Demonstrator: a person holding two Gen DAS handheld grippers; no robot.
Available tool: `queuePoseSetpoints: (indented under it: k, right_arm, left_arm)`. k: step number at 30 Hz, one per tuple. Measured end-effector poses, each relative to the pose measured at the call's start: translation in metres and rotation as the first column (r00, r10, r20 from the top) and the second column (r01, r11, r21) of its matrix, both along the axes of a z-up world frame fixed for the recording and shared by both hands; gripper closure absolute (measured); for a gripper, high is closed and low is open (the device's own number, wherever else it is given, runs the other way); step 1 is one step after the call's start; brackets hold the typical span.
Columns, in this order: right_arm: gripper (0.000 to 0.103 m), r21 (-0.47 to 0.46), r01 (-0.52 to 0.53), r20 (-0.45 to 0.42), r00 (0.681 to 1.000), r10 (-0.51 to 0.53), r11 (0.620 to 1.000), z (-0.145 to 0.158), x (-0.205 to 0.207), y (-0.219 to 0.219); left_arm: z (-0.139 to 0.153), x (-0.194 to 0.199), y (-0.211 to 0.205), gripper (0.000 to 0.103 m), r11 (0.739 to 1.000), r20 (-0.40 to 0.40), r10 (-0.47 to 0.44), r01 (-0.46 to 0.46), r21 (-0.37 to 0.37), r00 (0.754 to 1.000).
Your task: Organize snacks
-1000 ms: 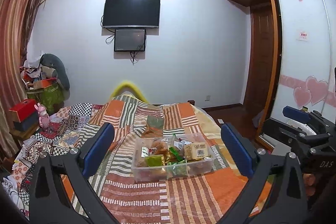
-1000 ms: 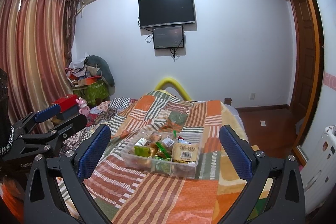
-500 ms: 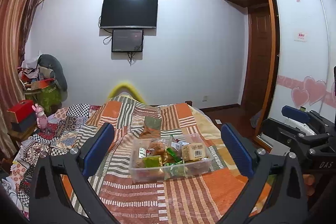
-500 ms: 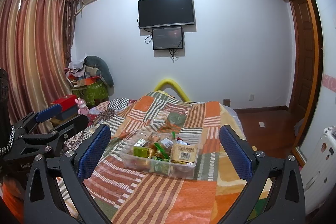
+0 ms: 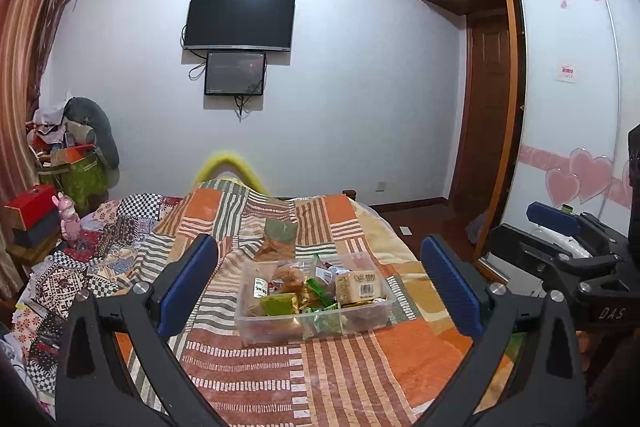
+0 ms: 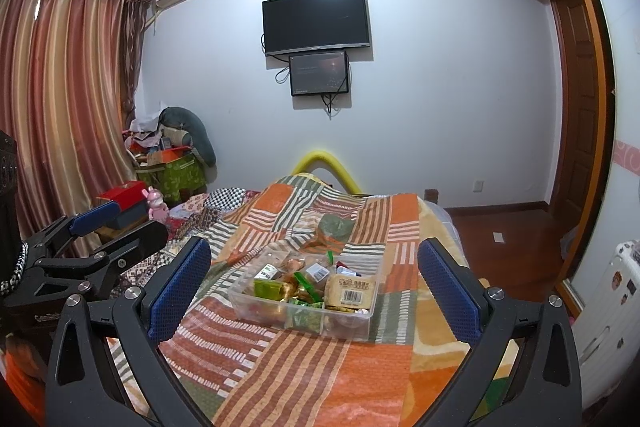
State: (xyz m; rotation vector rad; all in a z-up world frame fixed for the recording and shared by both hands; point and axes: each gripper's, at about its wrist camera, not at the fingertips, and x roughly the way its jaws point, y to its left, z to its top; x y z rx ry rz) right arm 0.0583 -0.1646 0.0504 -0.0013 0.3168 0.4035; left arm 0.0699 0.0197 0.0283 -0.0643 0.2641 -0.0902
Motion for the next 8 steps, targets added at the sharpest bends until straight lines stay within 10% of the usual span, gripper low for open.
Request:
queuePoseSetpoints:
  k: [8]
  right_arm:
    - [0.0, 0.003, 0.003, -0.013, 1.0, -0.003, 1.0, 0.0002, -0.0004, -0.0004]
  left_arm:
    - [-0.001, 0.0005, -0.0034, 0.0, 1.0, -0.01, -0.008, 0.008, 0.003, 1.0]
